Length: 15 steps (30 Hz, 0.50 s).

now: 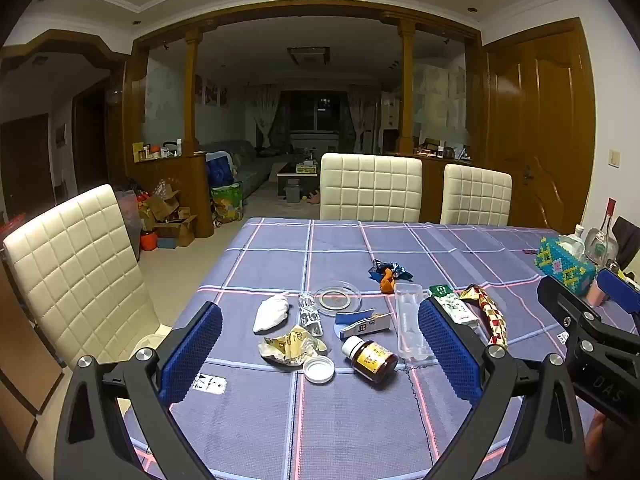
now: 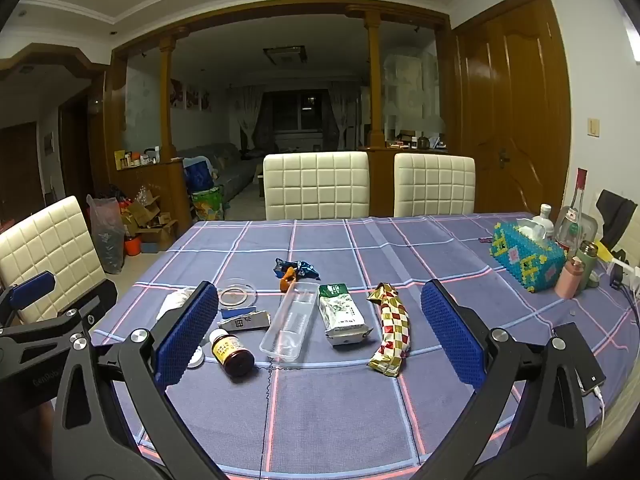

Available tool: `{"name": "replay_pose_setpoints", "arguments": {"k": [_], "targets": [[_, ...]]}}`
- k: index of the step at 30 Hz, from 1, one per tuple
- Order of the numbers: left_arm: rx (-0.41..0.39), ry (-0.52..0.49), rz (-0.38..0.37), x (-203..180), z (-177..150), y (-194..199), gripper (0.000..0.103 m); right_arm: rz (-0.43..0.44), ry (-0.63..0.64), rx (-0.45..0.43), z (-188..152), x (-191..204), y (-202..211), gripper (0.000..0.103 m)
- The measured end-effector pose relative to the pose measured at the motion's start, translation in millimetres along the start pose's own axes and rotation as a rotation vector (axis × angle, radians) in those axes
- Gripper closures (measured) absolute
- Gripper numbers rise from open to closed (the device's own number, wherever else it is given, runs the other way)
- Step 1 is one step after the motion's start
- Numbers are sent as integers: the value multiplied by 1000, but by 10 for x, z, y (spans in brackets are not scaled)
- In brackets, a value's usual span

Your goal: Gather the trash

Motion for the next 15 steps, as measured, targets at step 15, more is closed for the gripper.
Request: {"name": "replay_pose_setpoints", "arguments": {"k": [15], "targets": [[-2,-9,0,-71,-28,9,7,-2,7,6,-12,0,-13,3]]}}
Point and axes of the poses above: each gripper's, at about its wrist camera, not at the fingertips, and y roughly against the way its jaws point, x to its left, z to its top, the point moved 10 cm from there along -y, roughly the way its jaws point, and after that the axes turned 15 degrees about -z, right-handed, at the moved point
